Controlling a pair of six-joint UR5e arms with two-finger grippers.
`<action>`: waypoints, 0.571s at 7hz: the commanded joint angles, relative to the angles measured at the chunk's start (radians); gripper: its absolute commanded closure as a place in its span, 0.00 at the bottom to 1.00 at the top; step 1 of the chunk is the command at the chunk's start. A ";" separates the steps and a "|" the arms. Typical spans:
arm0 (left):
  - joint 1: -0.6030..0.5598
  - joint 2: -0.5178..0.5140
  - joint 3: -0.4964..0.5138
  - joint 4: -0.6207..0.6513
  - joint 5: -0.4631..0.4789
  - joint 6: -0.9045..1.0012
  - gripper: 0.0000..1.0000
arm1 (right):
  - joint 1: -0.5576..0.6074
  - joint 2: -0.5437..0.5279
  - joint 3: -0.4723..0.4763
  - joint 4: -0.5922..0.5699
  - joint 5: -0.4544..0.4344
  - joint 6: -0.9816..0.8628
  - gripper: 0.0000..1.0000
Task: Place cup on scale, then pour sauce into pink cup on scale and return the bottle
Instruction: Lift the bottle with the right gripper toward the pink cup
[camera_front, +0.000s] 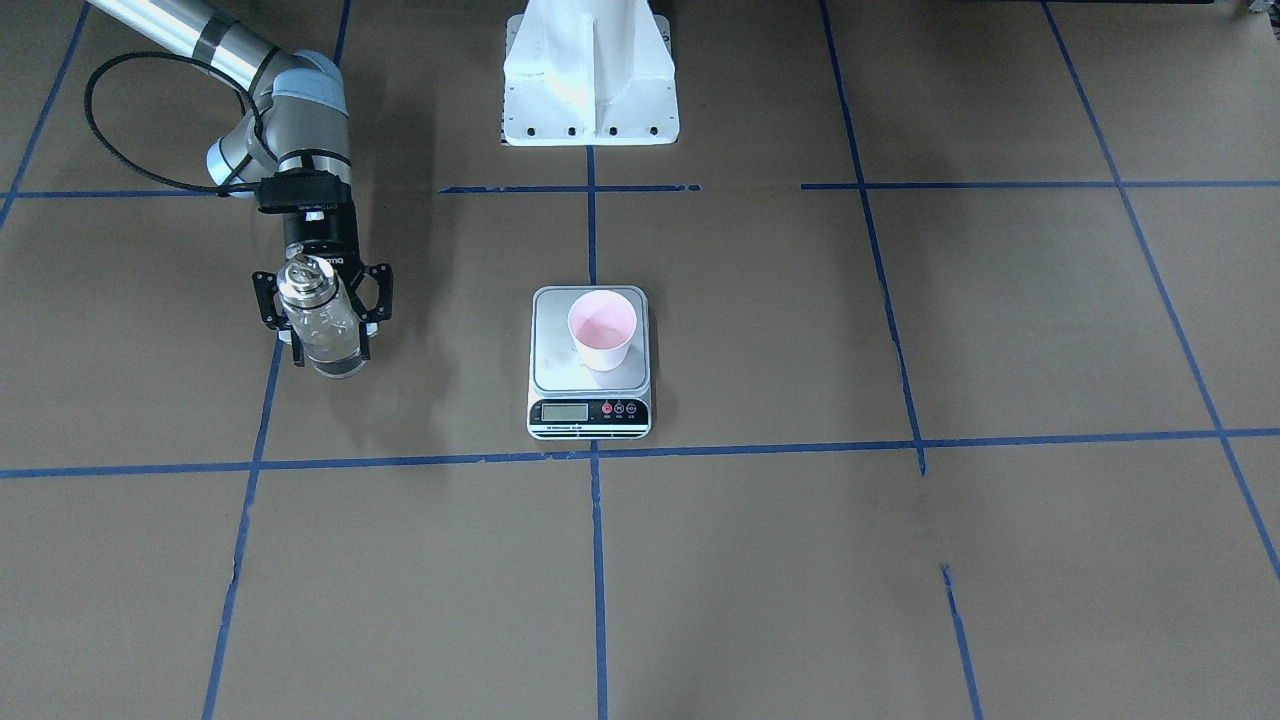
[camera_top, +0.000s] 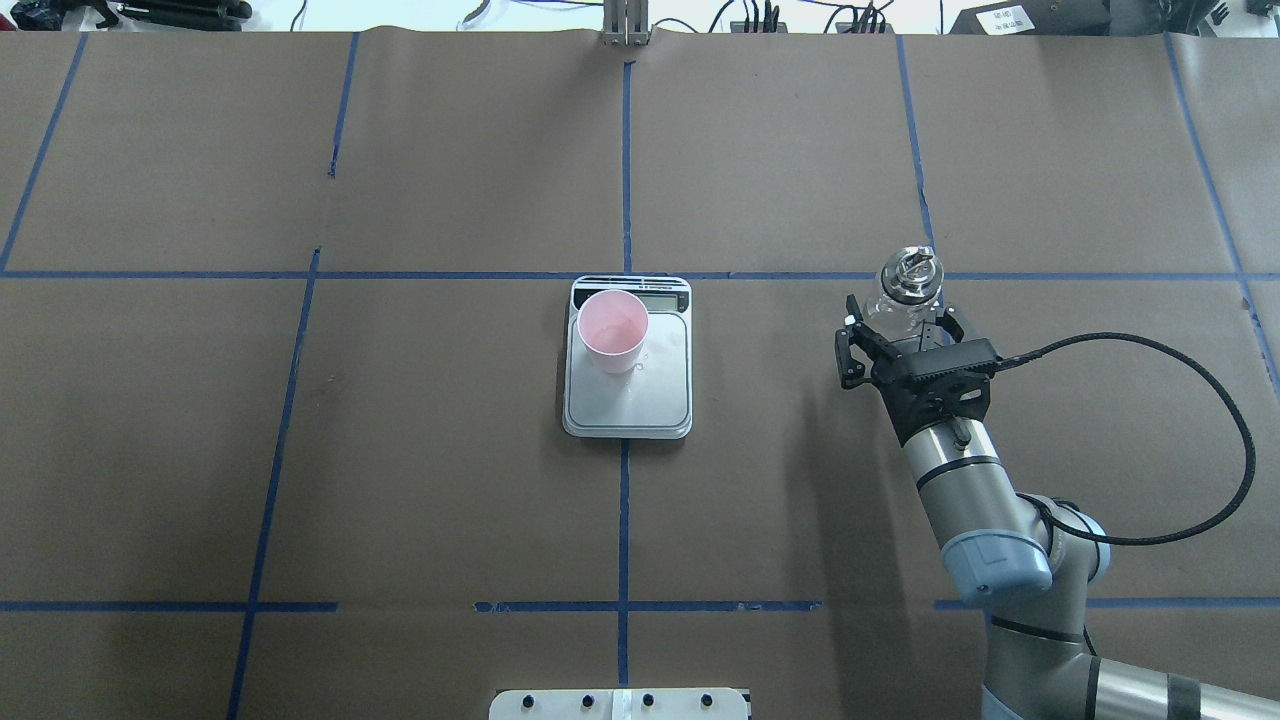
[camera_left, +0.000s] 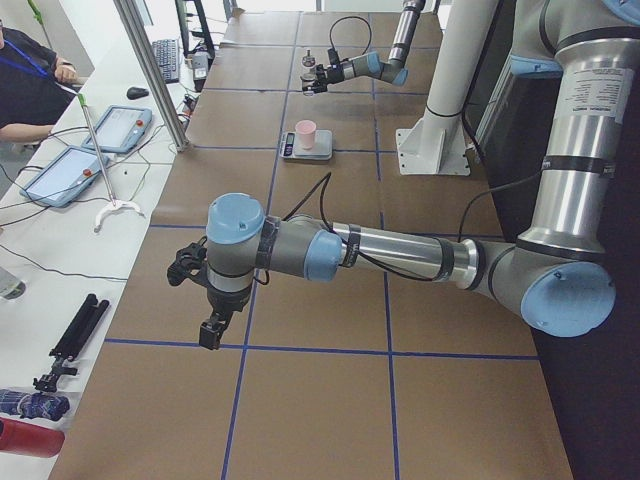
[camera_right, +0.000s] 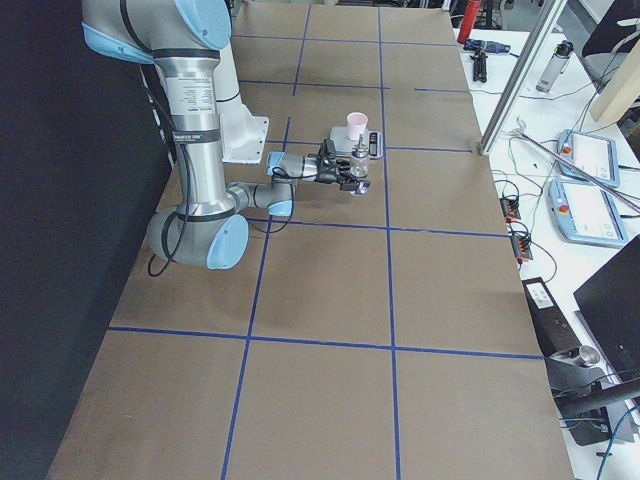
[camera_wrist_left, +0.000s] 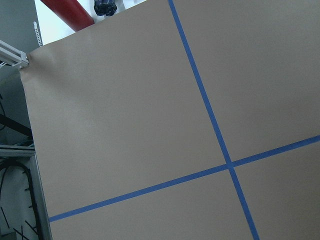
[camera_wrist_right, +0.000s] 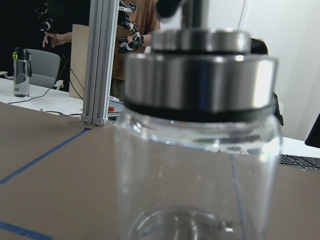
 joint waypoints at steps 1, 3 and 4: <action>0.000 0.002 0.003 0.002 0.000 0.000 0.00 | -0.002 0.042 -0.003 -0.046 -0.002 -0.068 1.00; 0.000 0.002 0.012 0.010 0.000 0.000 0.00 | -0.001 0.077 0.003 -0.201 -0.005 -0.076 1.00; 0.000 0.003 0.014 0.010 0.000 0.000 0.00 | 0.001 0.125 0.005 -0.282 -0.037 -0.129 1.00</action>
